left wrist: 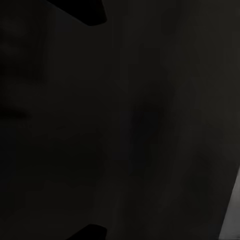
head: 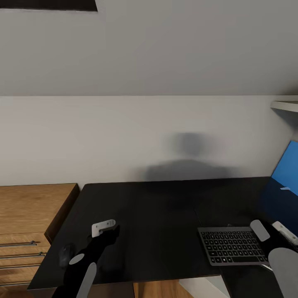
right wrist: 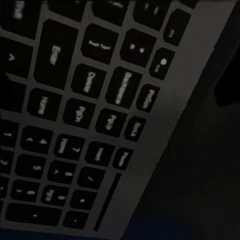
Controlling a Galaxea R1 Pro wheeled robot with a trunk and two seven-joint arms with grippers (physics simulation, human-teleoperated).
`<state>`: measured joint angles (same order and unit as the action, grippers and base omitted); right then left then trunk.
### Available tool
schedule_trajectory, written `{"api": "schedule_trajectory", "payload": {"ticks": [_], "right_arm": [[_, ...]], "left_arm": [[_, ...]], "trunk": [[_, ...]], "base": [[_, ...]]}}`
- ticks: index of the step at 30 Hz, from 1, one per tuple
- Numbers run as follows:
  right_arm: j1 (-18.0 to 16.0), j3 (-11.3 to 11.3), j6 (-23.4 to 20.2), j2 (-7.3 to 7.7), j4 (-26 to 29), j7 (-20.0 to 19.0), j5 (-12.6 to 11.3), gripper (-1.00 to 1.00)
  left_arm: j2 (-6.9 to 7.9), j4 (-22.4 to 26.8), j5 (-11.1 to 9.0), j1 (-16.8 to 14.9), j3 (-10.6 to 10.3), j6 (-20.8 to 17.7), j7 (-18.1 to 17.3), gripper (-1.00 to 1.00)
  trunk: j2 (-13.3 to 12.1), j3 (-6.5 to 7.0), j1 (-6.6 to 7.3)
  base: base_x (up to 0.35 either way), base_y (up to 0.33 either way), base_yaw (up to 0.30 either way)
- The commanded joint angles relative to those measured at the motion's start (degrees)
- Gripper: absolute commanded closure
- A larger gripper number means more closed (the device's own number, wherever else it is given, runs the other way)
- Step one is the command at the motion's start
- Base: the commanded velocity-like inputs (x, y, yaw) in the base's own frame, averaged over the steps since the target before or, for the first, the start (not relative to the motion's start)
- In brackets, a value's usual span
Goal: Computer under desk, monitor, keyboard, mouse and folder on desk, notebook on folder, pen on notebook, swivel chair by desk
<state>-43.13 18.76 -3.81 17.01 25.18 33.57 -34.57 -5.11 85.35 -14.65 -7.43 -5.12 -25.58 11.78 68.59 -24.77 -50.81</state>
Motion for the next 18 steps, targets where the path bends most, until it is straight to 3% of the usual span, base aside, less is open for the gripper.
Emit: {"api": "schedule_trajectory", "payload": {"ticks": [1, 6, 15, 18], "right_arm": [[-0.02, 0.07, -0.37, 0.03, 0.16, 0.23, -1.69, -1.0], [-0.02, 0.15, -0.28, 0.03, 0.56, 0.3, -4.16, -1.0], [-0.02, 0.22, -0.39, 0.04, 0.88, 0.35, -4.68, -1.0], [-0.02, 0.22, -0.41, 0.04, 0.83, 0.35, -4.7, -1.0]], "left_arm": [[0.01, 0.13, -0.62, -0.04, -0.08, -0.2, 0.53, -1.0], [0.01, 0.46, -0.72, -0.04, -0.07, -0.18, 0.53, -1.0], [0.01, 0.71, -0.72, -0.03, -0.02, -0.17, 0.6, -1.0], [0.01, 0.76, -0.73, -0.01, 0.01, -0.17, 0.61, -1.0]], "trunk": [[0.04, -0.07, 0.0], [0.04, -0.07, 0.0], [0.04, -0.07, 0.0], [1.24, -0.6, -0.66]], "base": [[0.0, 0.0, 0.0], [0.0, 0.0, 0.0], [0.0, 0.0, 0.0], [0.0, 0.0, 0.0]]}}
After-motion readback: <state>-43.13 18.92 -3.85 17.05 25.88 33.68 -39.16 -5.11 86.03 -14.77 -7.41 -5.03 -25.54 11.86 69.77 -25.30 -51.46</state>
